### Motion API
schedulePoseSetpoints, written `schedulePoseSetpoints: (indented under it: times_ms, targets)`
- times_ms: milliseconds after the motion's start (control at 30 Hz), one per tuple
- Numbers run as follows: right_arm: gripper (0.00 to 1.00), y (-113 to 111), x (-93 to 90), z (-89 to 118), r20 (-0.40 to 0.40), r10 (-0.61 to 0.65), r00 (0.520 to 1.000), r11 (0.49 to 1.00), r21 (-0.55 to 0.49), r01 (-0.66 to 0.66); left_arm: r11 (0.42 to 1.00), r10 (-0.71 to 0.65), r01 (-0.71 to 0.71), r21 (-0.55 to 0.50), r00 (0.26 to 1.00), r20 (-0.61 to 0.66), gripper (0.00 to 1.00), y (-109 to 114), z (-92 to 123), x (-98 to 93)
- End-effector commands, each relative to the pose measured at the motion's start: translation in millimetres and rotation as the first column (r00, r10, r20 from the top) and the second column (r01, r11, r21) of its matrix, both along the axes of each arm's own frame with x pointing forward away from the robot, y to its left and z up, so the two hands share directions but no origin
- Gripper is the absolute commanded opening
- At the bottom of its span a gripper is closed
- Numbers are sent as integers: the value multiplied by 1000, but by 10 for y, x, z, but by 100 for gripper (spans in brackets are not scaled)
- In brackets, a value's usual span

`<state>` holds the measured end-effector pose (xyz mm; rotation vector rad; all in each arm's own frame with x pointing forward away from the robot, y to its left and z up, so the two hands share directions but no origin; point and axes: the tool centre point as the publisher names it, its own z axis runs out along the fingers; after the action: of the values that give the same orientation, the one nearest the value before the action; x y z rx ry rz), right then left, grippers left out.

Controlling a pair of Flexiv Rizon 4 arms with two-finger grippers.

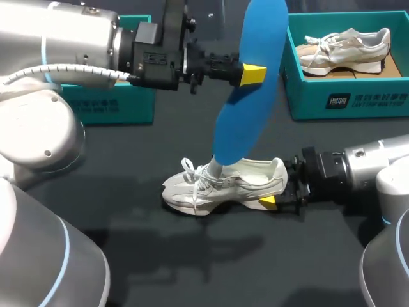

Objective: Take the shoe out of the shoebox, open the shoe tongue, remove and reinsert the insole, then place the shoe into the shoebox

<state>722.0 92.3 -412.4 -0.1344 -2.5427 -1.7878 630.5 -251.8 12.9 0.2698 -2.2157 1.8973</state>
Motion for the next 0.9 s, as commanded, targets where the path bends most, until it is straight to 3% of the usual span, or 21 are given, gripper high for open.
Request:
schedulePoseSetpoints:
  times_ms: [33,433,900]
  targets:
    - [0,13,-11,5,0,-1,1000,1000,-4,1,1000,-4,4,-22,1000,-1,0,132,-9,-82]
    - [0,13,-11,5,0,-1,1000,1000,-4,1,999,26,-30,-45,996,-84,0,292,-75,-253]
    - [0,13,-11,5,0,-1,1000,1000,-4,1,998,25,-31,-50,994,-111,0,304,-117,-350]
